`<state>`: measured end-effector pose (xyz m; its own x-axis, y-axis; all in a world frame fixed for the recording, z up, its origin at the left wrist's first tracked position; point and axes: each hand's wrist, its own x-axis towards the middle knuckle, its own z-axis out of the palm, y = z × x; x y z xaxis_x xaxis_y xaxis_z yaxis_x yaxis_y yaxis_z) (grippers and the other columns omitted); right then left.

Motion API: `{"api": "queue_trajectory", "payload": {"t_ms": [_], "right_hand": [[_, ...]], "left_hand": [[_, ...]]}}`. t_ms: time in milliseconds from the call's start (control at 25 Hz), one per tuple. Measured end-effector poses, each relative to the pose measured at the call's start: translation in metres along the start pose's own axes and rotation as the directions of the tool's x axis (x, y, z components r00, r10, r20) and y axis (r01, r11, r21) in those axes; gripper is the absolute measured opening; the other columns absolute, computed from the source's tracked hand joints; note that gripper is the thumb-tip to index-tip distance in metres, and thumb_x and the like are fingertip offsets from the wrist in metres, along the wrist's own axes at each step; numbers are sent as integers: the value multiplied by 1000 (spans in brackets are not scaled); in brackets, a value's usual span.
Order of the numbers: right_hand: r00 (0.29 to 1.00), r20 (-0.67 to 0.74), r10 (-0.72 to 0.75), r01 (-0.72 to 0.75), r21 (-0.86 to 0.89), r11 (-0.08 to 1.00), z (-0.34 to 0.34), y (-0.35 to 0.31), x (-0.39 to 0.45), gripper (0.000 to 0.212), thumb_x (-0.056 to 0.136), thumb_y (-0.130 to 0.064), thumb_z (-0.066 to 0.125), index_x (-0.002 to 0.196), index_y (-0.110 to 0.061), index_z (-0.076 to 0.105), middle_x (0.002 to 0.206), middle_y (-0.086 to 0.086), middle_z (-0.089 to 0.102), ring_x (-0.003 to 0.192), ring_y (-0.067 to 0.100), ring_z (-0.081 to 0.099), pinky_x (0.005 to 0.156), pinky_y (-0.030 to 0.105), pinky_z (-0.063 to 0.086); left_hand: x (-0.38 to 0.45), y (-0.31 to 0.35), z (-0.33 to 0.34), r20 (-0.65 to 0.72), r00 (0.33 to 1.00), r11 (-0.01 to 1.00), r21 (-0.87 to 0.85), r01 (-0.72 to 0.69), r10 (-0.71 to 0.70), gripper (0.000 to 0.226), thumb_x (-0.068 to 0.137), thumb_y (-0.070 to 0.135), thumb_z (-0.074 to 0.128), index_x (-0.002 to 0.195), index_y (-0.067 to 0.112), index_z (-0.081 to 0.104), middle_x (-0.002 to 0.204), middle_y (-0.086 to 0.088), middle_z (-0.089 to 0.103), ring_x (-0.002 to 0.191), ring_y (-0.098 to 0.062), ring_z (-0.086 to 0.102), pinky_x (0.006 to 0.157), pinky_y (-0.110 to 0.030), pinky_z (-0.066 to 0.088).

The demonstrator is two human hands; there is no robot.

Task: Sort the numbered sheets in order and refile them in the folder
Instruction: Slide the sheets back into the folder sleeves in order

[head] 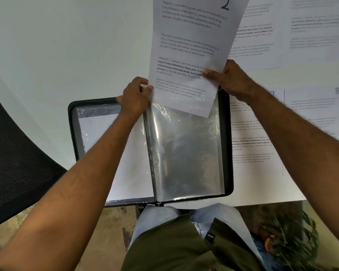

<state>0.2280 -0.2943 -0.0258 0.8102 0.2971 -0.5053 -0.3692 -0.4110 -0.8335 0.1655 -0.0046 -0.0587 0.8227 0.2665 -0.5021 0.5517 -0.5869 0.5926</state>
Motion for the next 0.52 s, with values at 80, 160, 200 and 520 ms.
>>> {"api": "queue_trajectory", "payload": {"t_ms": [80,160,200,520], "right_hand": [[1000,5,10,-10,-2,1000,-3,0,2,40,99,-26,67,136,-10,62,115,-8,72,96,0,72,74,15,55],[1000,-6,13,-13,17,1000,-4,1,4,43,97,-28,70,136,-11,62,120,-4,73,104,6,72,84,24,59],[1000,-13,14,-13,26,1000,-4,2,5,45,96,-30,72,136,-12,63,123,-2,72,108,11,72,90,31,60],[999,-34,40,-40,-4,999,-8,4,14,62,84,-44,78,137,-16,63,127,-2,71,111,15,71,96,40,59]], "left_hand": [[5,-3,-4,34,998,988,-140,66,-62,9,92,39,64,88,30,65,88,8,66,87,-18,63,95,-54,53],[7,-6,-10,99,990,972,-201,122,-104,13,93,30,69,85,20,68,91,-4,71,82,-20,65,85,-56,60],[8,-5,-12,132,985,968,-210,138,-112,14,95,25,70,89,12,69,96,-12,73,82,-23,66,82,-54,62],[12,1,-19,229,961,953,-224,205,-153,19,95,18,71,100,0,74,90,-13,72,75,-24,66,76,-47,64]]}}
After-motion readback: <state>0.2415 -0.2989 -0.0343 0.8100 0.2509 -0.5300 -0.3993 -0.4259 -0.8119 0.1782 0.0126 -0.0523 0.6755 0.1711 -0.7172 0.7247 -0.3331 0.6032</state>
